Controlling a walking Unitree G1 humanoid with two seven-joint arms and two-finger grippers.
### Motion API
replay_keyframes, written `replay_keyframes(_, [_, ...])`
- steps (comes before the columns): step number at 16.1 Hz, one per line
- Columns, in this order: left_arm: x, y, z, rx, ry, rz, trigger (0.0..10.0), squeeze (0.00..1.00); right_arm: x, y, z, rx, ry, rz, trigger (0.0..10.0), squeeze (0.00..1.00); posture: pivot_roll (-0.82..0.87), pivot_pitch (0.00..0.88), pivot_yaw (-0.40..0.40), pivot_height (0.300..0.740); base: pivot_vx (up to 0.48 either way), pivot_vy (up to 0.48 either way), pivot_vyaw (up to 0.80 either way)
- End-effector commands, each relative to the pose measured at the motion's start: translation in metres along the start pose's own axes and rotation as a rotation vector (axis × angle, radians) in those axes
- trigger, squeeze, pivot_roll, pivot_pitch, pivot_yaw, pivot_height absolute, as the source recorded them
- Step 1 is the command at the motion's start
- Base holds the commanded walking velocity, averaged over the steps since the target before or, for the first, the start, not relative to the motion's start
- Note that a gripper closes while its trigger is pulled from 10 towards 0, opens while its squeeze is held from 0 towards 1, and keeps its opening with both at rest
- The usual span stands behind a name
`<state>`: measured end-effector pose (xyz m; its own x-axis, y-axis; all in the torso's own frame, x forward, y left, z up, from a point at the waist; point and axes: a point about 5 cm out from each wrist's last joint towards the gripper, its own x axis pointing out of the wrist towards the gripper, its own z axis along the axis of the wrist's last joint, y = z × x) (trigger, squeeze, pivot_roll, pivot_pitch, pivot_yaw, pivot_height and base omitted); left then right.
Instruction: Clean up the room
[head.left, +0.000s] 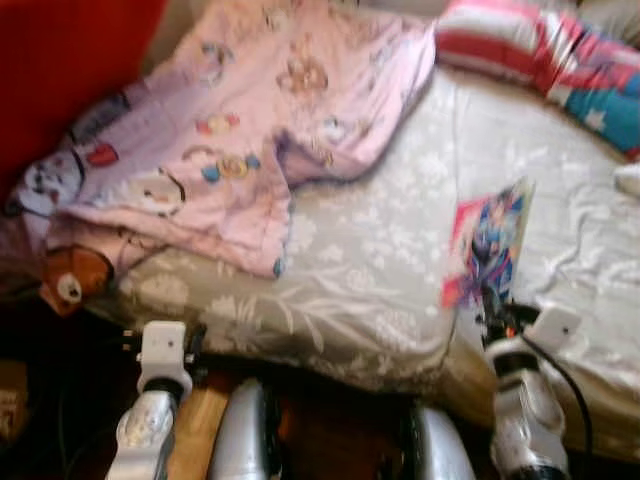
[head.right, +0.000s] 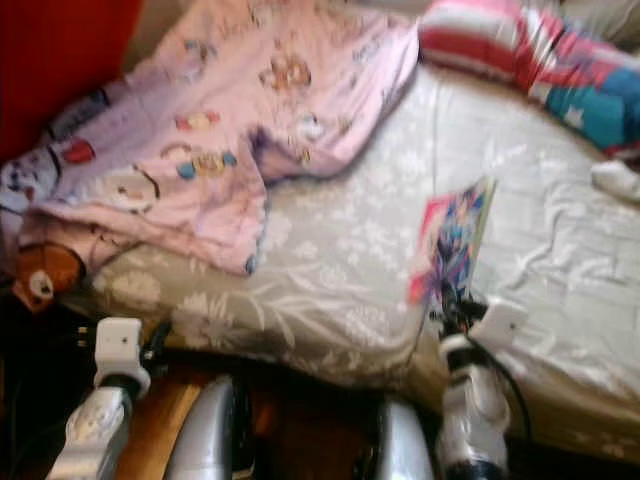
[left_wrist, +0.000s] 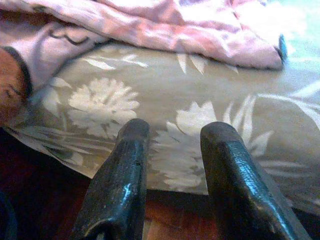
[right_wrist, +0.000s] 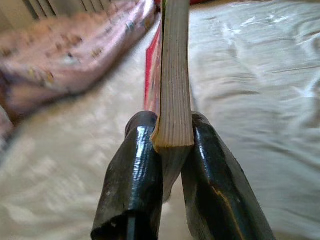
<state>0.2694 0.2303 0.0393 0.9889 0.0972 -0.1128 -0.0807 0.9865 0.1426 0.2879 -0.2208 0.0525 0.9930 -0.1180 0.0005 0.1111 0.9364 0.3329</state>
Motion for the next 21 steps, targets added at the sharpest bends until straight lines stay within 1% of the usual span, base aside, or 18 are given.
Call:
replay_keyframes(1, [0.000,0.003,-0.004,-0.016,0.019,0.023,10.0,0.00,0.004,-0.001,0.005,-0.028,-0.030,-0.021,10.0,0.00,0.16,0.103,-0.031,0.584,0.000,0.000,0.00])
replay_keyframes(2, [0.001,0.003,-0.004,-0.016,0.019,0.024,10.0,0.00,0.005,0.000,0.006,-0.023,-0.036,-0.025,10.0,0.00,0.16,0.105,-0.030,0.584,0.000,0.000,0.00])
replay_keyframes(4, [0.003,0.003,-0.003,-0.015,0.023,0.016,10.0,0.00,0.009,0.006,0.004,-0.060,-0.023,-0.016,10.0,0.00,0.16,0.108,-0.024,0.594,0.000,0.000,0.00])
replay_keyframes(6, [0.004,0.001,-0.013,-0.015,0.068,0.007,10.0,0.00,0.007,0.012,-0.004,-0.094,0.010,-0.020,10.0,0.00,0.15,0.106,-0.018,0.614,0.000,0.000,0.00])
replay_keyframes(7, [0.004,0.002,-0.017,-0.005,0.089,0.010,10.0,0.00,0.007,0.011,-0.007,-0.107,0.025,-0.035,10.0,0.00,0.15,0.102,-0.020,0.623,0.000,0.000,0.00])
replay_keyframes(11, [0.010,0.002,-0.013,-0.012,0.083,0.016,10.0,0.00,0.014,0.009,0.001,-0.107,-0.003,-0.058,10.0,0.00,0.14,0.105,-0.016,0.658,0.000,0.000,0.00])
replay_keyframes(14, [0.011,0.000,-0.018,-0.014,0.107,0.016,10.0,0.00,0.015,0.008,0.002,-0.100,-0.013,-0.076,10.0,0.00,0.14,0.093,-0.025,0.682,0.000,0.000,0.00])
replay_keyframes(18, [0.005,-0.001,-0.034,-0.008,0.201,0.024,10.0,0.00,0.021,0.012,0.005,-0.107,-0.016,-0.076,10.0,0.00,0.13,0.085,-0.026,0.712,0.000,0.000,0.00])
replay_keyframes(19, [0.004,-0.001,-0.038,-0.009,0.227,0.023,10.0,0.00,0.021,0.012,0.005,-0.105,-0.017,-0.078,10.0,0.00,0.13,0.068,-0.030,0.716,0.000,0.000,0.00])
replay_keyframes(21, [0.002,0.006,-0.043,-0.022,0.270,0.052,10.0,0.00,0.022,0.014,0.000,-0.088,0.005,-0.086,10.0,0.00,0.12,0.054,-0.043,0.731,0.000,0.000,0.00])
